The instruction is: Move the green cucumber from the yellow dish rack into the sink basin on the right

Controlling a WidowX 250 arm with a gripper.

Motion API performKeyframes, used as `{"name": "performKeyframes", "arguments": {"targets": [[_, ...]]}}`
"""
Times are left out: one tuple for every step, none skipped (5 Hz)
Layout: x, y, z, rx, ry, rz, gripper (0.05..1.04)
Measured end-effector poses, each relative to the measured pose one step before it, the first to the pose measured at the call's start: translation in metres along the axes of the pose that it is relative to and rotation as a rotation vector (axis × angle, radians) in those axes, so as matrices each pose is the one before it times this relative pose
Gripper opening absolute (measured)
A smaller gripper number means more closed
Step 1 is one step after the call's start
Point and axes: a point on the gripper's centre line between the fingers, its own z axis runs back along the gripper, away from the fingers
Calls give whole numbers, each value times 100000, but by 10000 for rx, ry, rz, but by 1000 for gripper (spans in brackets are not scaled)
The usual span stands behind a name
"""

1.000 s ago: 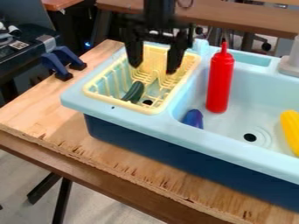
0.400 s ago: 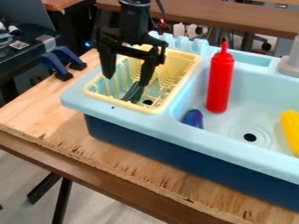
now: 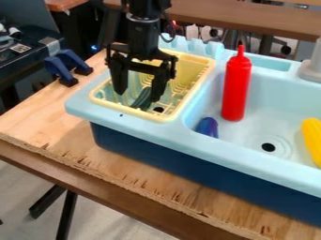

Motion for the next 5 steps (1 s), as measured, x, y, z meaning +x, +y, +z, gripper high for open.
{"name": "performKeyframes", "arguments": {"targets": [[806, -309, 301, -284, -381, -85, 1001], [151, -124, -983, 40, 257, -272, 1001], [170, -45, -416, -1, 0, -36, 1001], [133, -57, -891, 228, 130, -66, 1001], [-145, 257, -743, 206, 183, 13, 1001]]}}
